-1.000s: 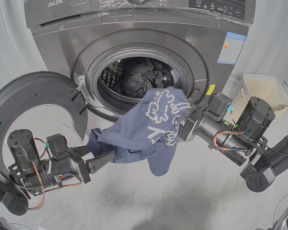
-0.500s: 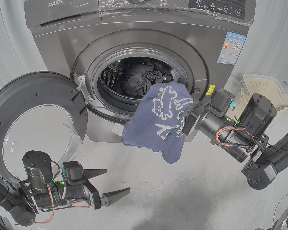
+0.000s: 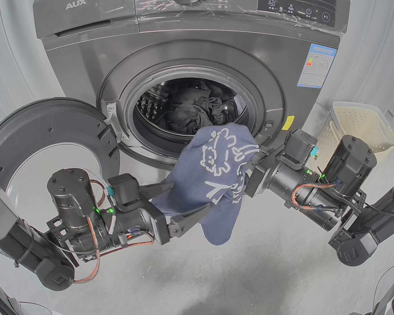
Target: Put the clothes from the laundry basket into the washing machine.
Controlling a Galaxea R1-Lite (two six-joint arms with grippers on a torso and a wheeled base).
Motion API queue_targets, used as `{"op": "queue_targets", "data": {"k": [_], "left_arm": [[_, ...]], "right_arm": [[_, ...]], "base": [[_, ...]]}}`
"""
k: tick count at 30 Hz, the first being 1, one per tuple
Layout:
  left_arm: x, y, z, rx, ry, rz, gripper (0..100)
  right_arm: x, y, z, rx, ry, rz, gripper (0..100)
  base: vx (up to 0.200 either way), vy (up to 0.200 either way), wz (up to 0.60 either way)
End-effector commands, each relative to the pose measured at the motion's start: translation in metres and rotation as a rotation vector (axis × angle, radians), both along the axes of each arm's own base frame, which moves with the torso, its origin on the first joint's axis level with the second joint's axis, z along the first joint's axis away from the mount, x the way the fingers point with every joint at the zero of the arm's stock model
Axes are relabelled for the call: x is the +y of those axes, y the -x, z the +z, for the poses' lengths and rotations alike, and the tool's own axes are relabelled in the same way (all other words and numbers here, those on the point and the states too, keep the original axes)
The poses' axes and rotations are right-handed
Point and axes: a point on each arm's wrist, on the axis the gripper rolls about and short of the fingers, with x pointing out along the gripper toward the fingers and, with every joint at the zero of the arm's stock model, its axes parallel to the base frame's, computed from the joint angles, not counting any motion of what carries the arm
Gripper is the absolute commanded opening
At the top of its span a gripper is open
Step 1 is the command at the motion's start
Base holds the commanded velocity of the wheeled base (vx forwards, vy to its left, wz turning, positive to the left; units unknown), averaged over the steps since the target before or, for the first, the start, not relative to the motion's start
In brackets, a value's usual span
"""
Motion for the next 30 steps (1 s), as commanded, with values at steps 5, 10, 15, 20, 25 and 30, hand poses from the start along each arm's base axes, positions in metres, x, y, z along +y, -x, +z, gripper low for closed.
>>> {"op": "queue_targets", "data": {"k": [5, 10, 15, 20, 25, 30], "left_arm": [[-0.033, -0.012, -0.043, 0.054, -0.041, -0.095, 100], [-0.049, -0.029, -0.056, 0.033, -0.035, -0.077, 100], [-0.063, -0.056, -0.063, -0.005, -0.013, 0.012, 100], [-0.074, -0.071, -0.072, -0.022, 0.002, 0.032, 100], [-0.081, -0.076, -0.078, -0.025, 0.002, 0.026, 100], [-0.087, -0.081, -0.079, -0.036, 0.010, 0.030, 100]], "right_arm": [[0.003, 0.003, -0.002, 0.005, 0.004, 0.012, 0], [0.006, 0.007, -0.002, 0.008, 0.003, 0.025, 0], [0.012, 0.012, -0.003, 0.019, -0.001, 0.024, 0], [0.016, 0.015, -0.004, 0.034, 0.000, 0.040, 0], [0.016, 0.014, -0.005, 0.038, 0.002, 0.040, 0], [0.019, 0.014, -0.008, 0.044, 0.007, 0.045, 0]], "base": [[0.000, 0.000, 0.00], [0.000, 0.000, 0.00], [0.000, 0.000, 0.00], [0.000, 0.000, 0.00], [0.000, 0.000, 0.00], [0.000, 0.000, 0.00]]}}
